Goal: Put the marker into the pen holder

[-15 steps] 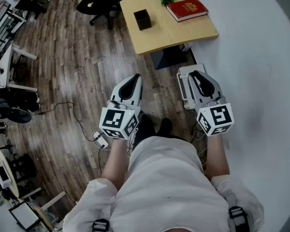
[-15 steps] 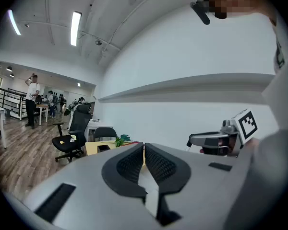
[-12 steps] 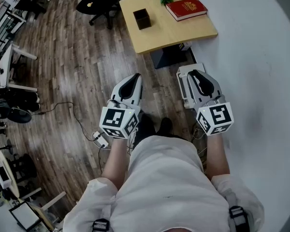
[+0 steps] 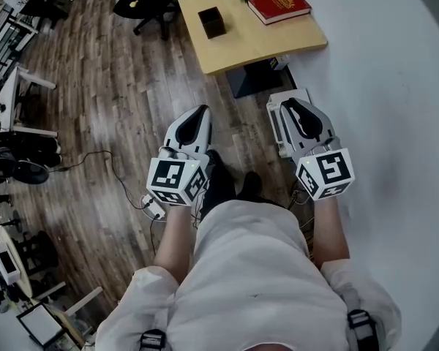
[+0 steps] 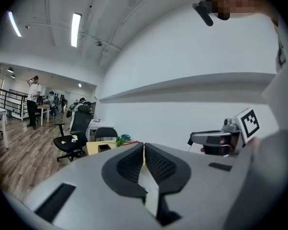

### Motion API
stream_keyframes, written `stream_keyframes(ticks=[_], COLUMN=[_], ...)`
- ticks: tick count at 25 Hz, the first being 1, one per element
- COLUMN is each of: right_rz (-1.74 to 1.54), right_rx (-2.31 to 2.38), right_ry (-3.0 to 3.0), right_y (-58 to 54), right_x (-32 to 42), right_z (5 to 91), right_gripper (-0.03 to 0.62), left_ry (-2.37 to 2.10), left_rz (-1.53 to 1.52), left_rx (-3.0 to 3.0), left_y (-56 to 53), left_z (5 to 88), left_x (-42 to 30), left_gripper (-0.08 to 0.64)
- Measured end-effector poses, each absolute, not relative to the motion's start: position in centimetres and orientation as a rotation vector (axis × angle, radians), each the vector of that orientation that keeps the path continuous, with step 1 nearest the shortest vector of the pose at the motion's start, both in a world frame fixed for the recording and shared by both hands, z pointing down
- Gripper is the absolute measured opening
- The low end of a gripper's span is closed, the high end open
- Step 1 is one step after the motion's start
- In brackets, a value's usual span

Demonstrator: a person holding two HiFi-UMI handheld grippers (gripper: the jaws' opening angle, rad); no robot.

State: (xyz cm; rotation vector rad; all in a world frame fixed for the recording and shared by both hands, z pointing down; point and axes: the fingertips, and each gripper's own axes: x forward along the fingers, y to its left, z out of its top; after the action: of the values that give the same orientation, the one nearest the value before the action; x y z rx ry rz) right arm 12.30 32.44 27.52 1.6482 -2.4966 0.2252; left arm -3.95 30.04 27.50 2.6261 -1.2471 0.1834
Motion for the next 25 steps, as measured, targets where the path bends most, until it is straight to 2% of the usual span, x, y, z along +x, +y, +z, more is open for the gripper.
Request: stream_keyframes(ticks=[13,25], right_rz=[0.271,0.269], right_rx=[1.646,1.644], right_ry=[-2.498,-2.466], right_y=[32.0,26.9], right_x=[11.9,12.1], right_z=[28.1,28.2], right_gripper=[0.071,0.072], left_ry=[-1.243,-1.212], left_rz=[0.197,0.195], left_rx=[2.618,2.616], left_y=[29.4,23.9], left_z=[28.1,29.0], left_x=[-4.6,-4.0], left_gripper=[0.012,0.012])
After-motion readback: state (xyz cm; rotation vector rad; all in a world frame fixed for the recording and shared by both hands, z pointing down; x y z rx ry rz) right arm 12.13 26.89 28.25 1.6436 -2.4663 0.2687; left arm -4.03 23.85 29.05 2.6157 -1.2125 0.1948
